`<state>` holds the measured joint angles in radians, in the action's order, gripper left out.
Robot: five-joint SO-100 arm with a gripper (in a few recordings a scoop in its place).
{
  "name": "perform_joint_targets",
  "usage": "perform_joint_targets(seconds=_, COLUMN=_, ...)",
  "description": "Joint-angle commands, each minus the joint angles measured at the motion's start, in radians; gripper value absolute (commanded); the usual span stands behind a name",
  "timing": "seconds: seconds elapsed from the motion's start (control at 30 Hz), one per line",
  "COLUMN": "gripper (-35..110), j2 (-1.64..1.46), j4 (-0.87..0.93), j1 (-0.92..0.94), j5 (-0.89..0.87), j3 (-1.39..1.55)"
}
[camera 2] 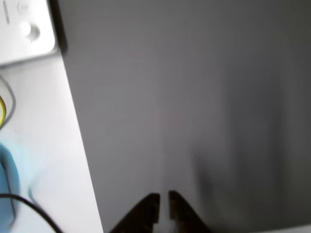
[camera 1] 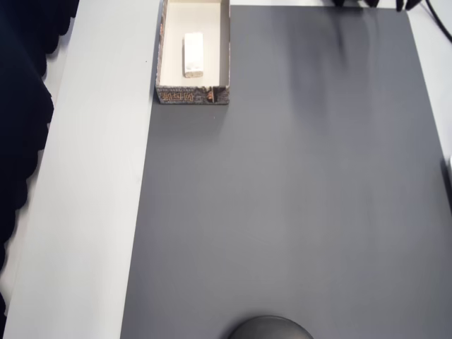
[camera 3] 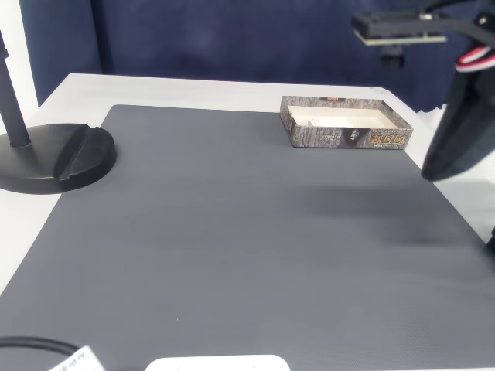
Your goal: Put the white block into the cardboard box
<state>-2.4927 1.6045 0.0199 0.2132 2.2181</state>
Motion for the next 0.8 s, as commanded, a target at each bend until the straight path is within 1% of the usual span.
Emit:
perform_joint_targets(seconds=0.0, gripper=-2, j2=-0.106, j4=-0.072, j1=-0.021, j5=-0.012, j3=0.107)
perform_joint_targets(seconds=0.13, gripper=-2, j2=-0.222, j4=-0.16, j1=0.014, j5=-0.12, j3=0.213)
perform_joint_targets(seconds=0.3, gripper=-2, j2=-0.319, j4=-0.176, j1=0.052, j5=-0.187, j3=0.308)
perform_joint_targets(seconds=0.77, gripper=-2, j2=-0.646, j4=-0.199, j1=0.035, j5=-0.149, j3=0.623)
